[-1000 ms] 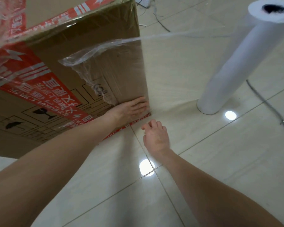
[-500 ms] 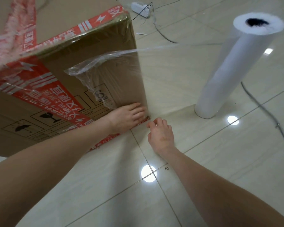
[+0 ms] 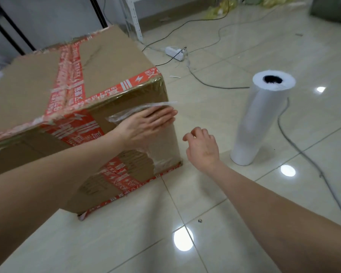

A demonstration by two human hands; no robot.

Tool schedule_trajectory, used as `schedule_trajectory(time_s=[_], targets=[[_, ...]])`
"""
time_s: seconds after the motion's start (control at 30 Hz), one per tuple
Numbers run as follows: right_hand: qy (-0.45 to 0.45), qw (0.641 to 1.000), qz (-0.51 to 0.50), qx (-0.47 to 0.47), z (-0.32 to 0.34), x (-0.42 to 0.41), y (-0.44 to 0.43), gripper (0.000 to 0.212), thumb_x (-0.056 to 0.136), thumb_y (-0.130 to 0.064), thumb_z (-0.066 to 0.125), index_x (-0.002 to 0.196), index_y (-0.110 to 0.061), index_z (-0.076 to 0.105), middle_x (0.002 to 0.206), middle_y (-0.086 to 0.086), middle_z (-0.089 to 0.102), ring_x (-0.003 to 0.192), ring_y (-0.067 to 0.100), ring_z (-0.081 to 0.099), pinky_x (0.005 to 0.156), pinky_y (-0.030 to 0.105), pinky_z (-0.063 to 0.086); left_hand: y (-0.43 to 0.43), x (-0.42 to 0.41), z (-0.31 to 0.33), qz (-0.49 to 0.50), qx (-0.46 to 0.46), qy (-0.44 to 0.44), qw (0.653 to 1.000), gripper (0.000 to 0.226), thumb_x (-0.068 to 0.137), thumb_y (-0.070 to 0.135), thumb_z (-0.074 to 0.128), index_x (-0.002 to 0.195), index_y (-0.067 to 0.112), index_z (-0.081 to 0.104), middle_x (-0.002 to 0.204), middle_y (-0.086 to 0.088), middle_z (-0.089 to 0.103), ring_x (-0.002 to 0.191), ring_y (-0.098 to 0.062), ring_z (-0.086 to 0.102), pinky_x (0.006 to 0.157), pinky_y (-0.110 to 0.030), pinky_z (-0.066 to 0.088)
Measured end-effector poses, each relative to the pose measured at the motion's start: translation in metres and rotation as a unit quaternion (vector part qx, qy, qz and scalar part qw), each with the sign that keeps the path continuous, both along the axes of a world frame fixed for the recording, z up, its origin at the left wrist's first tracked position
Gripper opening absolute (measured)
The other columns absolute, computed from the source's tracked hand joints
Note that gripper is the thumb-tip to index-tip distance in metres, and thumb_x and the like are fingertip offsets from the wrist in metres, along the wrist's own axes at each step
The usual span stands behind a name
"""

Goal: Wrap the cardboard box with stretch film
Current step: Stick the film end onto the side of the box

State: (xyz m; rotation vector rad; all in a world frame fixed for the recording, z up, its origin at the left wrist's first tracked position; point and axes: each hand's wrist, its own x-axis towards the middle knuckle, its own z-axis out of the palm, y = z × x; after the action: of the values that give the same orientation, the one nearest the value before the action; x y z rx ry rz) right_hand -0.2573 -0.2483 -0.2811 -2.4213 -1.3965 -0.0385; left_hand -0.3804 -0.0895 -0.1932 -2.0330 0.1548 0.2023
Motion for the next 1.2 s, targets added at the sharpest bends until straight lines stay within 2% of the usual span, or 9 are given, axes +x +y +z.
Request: schedule_trajectory(time_s=[0.1, 0.2, 0.27, 0.37, 0.5, 0.7, 0.93, 1.1, 1.2], targets=[[-0.021, 0.999, 0.018, 0.028, 0.027, 0.008, -0.004, 0.034, 0.084, -0.013, 0.055, 0.117, -0.018, 0.061, 0.117, 0.009, 0.052, 0.11, 0.032, 0.048, 0.085, 0.039, 0.037, 0.002, -0.001, 0.004, -0.034, 0.029, -0.031, 0.999, 0.083, 0.096, 0.027, 0.033, 0.139, -0.009, -0.028, 0.149, -0.023, -0.028, 0.137, -0.036, -0.028, 0.111, -0.05, -0.024], [-0.041, 0.998, 0.028, 0.024, 0.052, 0.023, -0.011, 0.035, 0.086, -0.012, 0.053, 0.12, -0.016, 0.059, 0.119, 0.009, 0.05, 0.111, 0.031, 0.046, 0.085, 0.038, 0.037, 0.007, 0.008, 0.012, -0.063, 0.021, -0.022, 0.998, 0.059, 0.097, 0.021, 0.023, 0.147, -0.006, 0.009, 0.155, -0.02, 0.001, 0.145, -0.031, 0.001, 0.117, -0.046, -0.009], [-0.046, 0.998, 0.024, 0.033, 0.064, 0.033, -0.015, 0.036, 0.086, -0.009, 0.053, 0.121, -0.014, 0.059, 0.119, 0.011, 0.05, 0.11, 0.032, 0.047, 0.082, 0.038, 0.037, 0.006, 0.013, 0.02, -0.049, 0.013, 0.011, 0.999, 0.057, 0.094, 0.017, 0.014, 0.146, -0.005, 0.017, 0.155, -0.019, 0.013, 0.145, -0.03, 0.013, 0.116, -0.045, -0.008], [-0.052, 0.998, 0.024, 0.024, 0.073, 0.04, -0.021, 0.038, 0.086, -0.009, 0.051, 0.123, -0.014, 0.057, 0.12, 0.01, 0.049, 0.112, 0.03, 0.045, 0.079, 0.036, 0.037, 0.002, 0.014, 0.023, -0.035, 0.061, 0.036, 0.997, 0.06, 0.093, 0.021, 0.0, 0.144, -0.005, -0.017, 0.152, -0.021, -0.022, 0.137, -0.031, -0.027, 0.103, -0.049, -0.03], [-0.059, 0.998, 0.02, 0.011, 0.075, 0.042, -0.024, 0.038, 0.088, -0.012, 0.049, 0.126, -0.017, 0.054, 0.123, 0.008, 0.047, 0.114, 0.028, 0.043, 0.083, 0.034, 0.035, -0.01, 0.013, 0.031, 0.011, 0.073, 0.04, 0.996, 0.063, 0.096, 0.03, 0.0, 0.134, -0.004, -0.037, 0.14, -0.019, -0.041, 0.13, -0.029, -0.037, 0.096, -0.049, -0.035], [-0.06, 0.997, 0.033, 0.022, 0.072, 0.031, -0.02, 0.037, 0.088, -0.015, 0.051, 0.125, -0.019, 0.054, 0.122, 0.006, 0.048, 0.112, 0.027, 0.044, 0.084, 0.033, 0.033, -0.005, 0.006, 0.041, 0.016, 0.074, 0.008, 0.997, 0.075, 0.102, 0.043, 0.011, 0.133, -0.008, -0.036, 0.139, -0.026, -0.04, 0.127, -0.038, -0.039, 0.097, -0.052, -0.037], [-0.055, 0.998, 0.03, 0.011, 0.071, 0.029, -0.022, 0.037, 0.09, -0.018, 0.049, 0.127, -0.021, 0.051, 0.124, 0.004, 0.046, 0.114, 0.025, 0.042, 0.085, 0.031, 0.032, -0.016, 0.001, 0.04, 0.027, 0.051, 0.033, 0.998, 0.069, 0.097, 0.034, 0.006, 0.13, -0.004, -0.041, 0.137, -0.021, -0.044, 0.127, -0.031, -0.04, 0.095, -0.048, -0.039], [-0.051, 0.998, 0.038, 0.012, 0.07, 0.024, -0.018, 0.037, 0.09, -0.017, 0.048, 0.127, -0.02, 0.052, 0.124, 0.004, 0.046, 0.113, 0.026, 0.043, 0.085, 0.032, 0.032, 0.005, -0.007, 0.037, -0.026, 0.059, 0.022, 0.998, 0.071, 0.097, 0.045, 0.011, 0.145, 0.0, -0.017, 0.147, -0.019, -0.025, 0.137, -0.03, -0.023, 0.103, -0.05, -0.034], [-0.047, 0.998, 0.033, 0.009, 0.07, 0.024, -0.019, 0.037, 0.09, -0.017, 0.048, 0.127, -0.02, 0.052, 0.124, 0.004, 0.046, 0.113, 0.026, 0.042, 0.086, 0.032, 0.032, -0.003, -0.006, 0.032, -0.001, 0.072, 0.026, 0.997, 0.067, 0.095, 0.035, 0.005, 0.138, -0.002, -0.031, 0.141, -0.021, -0.037, 0.131, -0.031, -0.035, 0.1, -0.049, -0.035]])
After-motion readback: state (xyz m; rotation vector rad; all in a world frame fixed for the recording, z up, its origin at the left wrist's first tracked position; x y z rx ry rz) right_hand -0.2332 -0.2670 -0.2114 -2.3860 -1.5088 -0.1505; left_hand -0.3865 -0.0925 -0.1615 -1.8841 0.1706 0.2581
